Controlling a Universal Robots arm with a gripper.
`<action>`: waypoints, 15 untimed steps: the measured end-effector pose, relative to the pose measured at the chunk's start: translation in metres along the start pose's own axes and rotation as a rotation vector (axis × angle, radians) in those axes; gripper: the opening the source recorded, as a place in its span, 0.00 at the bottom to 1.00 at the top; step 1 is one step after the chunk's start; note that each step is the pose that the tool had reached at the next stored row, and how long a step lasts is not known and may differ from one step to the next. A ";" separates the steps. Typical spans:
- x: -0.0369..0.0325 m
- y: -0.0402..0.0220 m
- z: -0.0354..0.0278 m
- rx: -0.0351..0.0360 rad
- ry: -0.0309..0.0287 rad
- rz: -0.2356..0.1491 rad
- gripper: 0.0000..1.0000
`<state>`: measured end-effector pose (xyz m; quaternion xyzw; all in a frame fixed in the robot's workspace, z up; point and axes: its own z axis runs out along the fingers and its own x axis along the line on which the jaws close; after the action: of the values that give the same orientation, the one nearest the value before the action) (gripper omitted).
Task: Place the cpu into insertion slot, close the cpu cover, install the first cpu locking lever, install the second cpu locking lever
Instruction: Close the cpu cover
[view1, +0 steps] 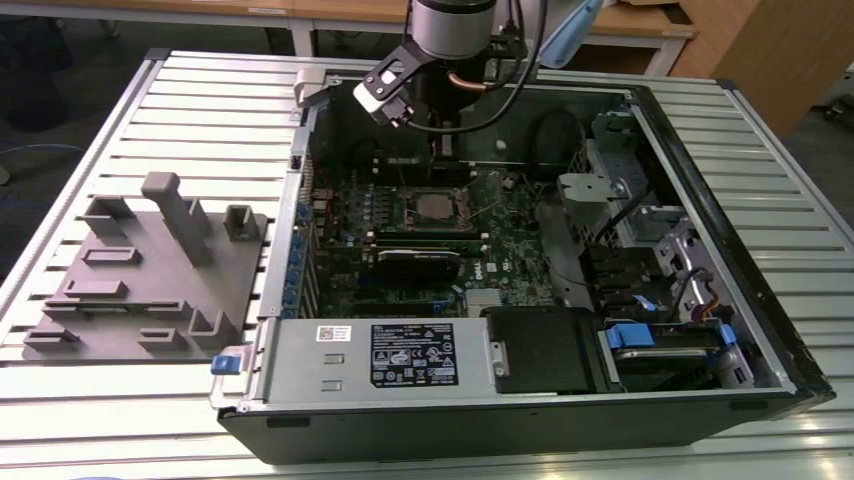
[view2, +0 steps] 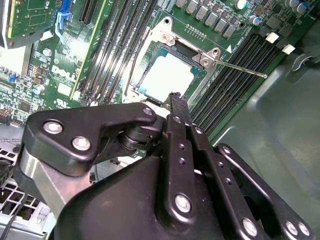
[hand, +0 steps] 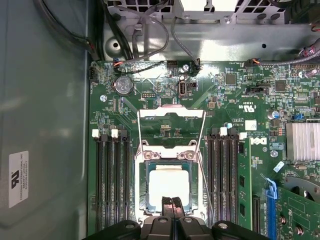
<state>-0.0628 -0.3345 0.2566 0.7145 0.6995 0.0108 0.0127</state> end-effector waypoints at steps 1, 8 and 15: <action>0.0000 0.0000 0.0000 0.0000 0.0001 0.000 0.10; 0.0000 0.0010 -0.0001 0.0001 -0.0001 0.000 0.10; 0.0000 0.0018 -0.0001 0.0001 -0.0001 0.000 0.10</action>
<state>-0.0610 -0.3345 0.2567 0.7144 0.6996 0.0107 0.0127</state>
